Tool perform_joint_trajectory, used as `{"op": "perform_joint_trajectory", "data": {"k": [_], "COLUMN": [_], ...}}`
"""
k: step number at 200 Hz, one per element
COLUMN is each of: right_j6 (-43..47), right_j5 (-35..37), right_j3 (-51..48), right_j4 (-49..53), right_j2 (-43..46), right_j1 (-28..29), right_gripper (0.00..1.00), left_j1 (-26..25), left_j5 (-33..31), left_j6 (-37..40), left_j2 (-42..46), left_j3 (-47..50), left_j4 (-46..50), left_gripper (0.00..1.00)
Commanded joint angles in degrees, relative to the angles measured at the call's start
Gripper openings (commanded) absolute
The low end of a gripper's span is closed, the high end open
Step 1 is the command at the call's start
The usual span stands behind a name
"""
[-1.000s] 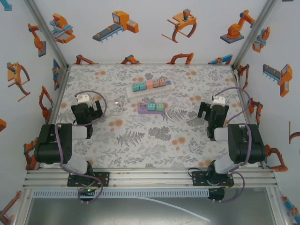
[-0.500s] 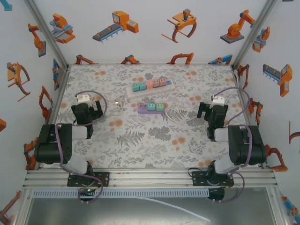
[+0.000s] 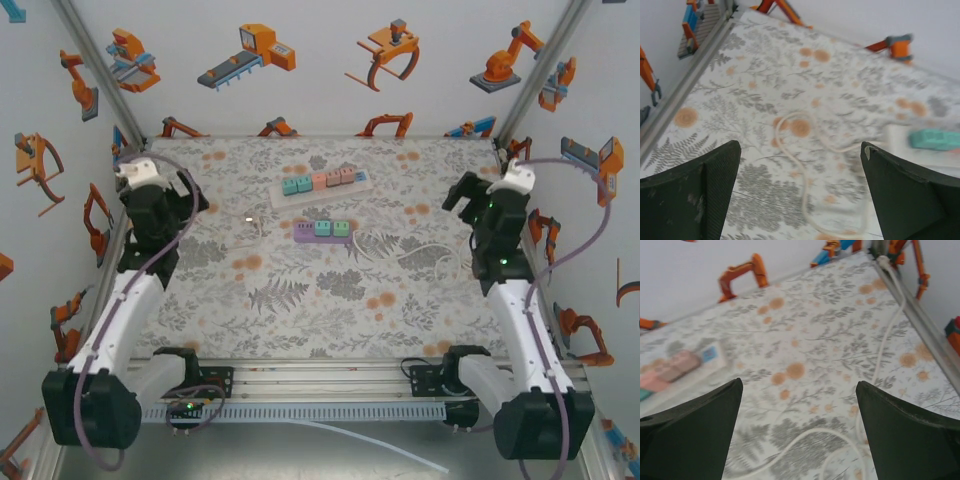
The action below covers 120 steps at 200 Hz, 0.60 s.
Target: Pull the plug off the socket
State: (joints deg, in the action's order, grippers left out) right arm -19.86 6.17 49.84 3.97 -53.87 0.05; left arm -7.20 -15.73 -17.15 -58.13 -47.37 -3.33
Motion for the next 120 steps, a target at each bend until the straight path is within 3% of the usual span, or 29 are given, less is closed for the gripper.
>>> {"op": "perform_joint_trajectory", "data": {"k": [1,22,65,93,120], "right_j6": [-6.6,-2.2,14.9,29.4,42.3], "right_j5": [-10.9,-18.0,-19.8,-18.2,-13.8], "right_j3": [12.8,23.0,42.7,49.7,50.8], "right_j4": [29.6,38.4,52.0,56.2,54.8], "right_j2": [-2.1,-6.2,-17.6,-24.7,-29.9], "right_j1": [1.0,4.5,16.1,22.5,26.5], "right_gripper": [0.84,0.84,0.89,0.92,0.94], "left_j1": [-0.8,-2.9,-10.5,-17.6,-20.5], "left_j5": [8.6,13.8,25.2,23.5,25.3], "left_j6": [-11.4,-15.8,-25.8,-25.0,-25.5], "left_j2": [-0.2,-2.9,-14.7,-23.7,-31.4], "left_j3": [-8.0,-15.2,-24.8,-29.0,-32.8], "left_j4": [23.2,30.6,35.4,34.0,32.8], "left_gripper": [0.97,0.97,0.97,0.97,0.98]}}
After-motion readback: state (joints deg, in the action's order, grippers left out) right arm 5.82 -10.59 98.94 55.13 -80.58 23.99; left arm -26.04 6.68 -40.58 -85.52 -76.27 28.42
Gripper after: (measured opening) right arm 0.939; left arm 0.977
